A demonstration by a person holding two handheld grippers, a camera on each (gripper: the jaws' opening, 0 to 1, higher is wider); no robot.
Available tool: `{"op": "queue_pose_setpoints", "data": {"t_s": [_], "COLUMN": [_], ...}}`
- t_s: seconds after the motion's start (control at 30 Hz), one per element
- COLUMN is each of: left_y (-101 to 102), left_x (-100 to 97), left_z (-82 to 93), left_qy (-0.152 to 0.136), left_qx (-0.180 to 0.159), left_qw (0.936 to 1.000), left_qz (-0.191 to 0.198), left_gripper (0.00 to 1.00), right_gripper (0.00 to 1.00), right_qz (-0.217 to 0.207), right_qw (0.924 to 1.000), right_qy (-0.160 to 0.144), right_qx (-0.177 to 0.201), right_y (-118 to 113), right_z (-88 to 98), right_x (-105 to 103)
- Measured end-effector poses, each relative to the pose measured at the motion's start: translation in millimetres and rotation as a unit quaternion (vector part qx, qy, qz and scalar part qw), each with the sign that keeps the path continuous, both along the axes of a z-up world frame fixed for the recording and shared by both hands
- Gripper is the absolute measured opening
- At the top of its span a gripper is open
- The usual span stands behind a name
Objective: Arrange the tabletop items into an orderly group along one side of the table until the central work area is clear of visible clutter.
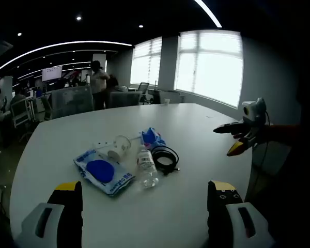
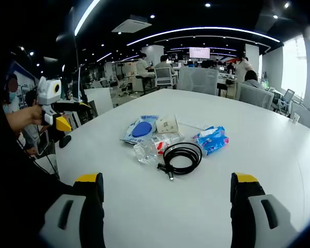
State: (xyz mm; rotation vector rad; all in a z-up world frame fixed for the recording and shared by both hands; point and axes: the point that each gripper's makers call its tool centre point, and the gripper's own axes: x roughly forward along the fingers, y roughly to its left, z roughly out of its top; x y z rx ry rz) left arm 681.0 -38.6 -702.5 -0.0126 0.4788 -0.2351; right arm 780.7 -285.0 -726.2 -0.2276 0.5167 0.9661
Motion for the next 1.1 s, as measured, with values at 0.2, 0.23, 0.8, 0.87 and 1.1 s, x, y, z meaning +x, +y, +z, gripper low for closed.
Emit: {"op": "queue_pose_setpoints", "data": {"t_s": [0.2,0.23,0.8,0.87,1.1], "left_y": [-0.1,-0.1,-1.1,-1.9,-0.3], "left_x": [-0.3,-0.4,-1.5,-1.5,-1.9], "left_z": [0.1,-0.1,1.1,1.6,0.3], "left_qy": [0.0,0.0,-0.001,-0.001,-0.001], "left_qx": [0.0,0.0,0.001,0.001,0.002], "left_qw": [1.0,1.0,1.0,1.0,1.0], "left_qz": [-0.001,-0.001,-0.002,-0.003,-0.006], "left_gripper": [1.0,1.0,1.0,1.0,1.0], "right_gripper": [1.0,1.0,1.0,1.0,1.0], "right_qz": [0.0,0.0,0.003,0.003,0.002], "right_qw": [1.0,1.0,1.0,1.0,1.0], "right_qy": [0.001,0.001,0.0,0.0,0.0], "right_qx": [0.0,0.0,0.001,0.0,0.0], "right_y": [-0.5,-0.7,0.7,0.8,0.4], "right_z": [-0.3,-0.6,0.8,0.5,1.0], "right_x": [-0.2,-0.2,-0.9,-1.3,-2.7]}}
